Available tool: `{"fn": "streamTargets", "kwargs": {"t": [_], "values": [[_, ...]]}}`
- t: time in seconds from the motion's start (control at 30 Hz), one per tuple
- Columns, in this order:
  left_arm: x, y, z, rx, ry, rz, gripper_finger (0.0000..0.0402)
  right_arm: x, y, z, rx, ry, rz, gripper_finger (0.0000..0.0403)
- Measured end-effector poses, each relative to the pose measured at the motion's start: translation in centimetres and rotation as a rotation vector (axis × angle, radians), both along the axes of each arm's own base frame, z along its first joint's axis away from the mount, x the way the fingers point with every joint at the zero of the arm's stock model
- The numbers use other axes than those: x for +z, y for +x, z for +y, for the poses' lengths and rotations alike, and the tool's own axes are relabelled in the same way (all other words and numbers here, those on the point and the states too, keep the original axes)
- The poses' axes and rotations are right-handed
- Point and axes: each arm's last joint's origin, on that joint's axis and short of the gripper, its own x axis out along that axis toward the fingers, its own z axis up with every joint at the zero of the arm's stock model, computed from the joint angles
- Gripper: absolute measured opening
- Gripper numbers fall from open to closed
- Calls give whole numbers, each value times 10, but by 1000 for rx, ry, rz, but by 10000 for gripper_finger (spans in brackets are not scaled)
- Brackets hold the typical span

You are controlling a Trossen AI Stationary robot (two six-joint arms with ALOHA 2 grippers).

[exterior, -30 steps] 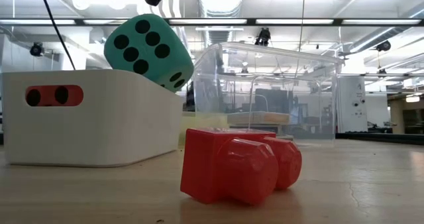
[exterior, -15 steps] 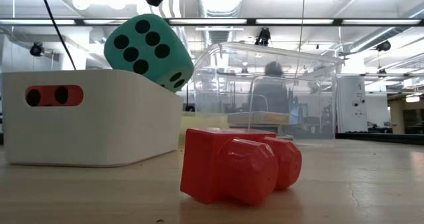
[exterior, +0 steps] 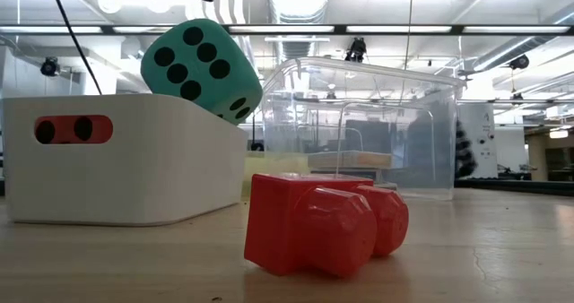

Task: Pick & Place Toys
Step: Put the yellow game piece into the yellow bin

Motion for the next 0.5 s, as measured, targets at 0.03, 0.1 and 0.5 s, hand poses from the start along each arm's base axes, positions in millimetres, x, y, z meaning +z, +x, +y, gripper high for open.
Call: {"fn": "streamTargets", "kwargs": {"t": [0.03,0.1,0.5], "values": [[2,-3,1,0,4,1,126,0,0,0,-2,5,1,304],[8,-9,6,11,6,3,126,-1,-1,1,-9,29,-5,317],[14,-64,72,233,87,275,126,-22,-20,13,-164,374,4,339]]}}
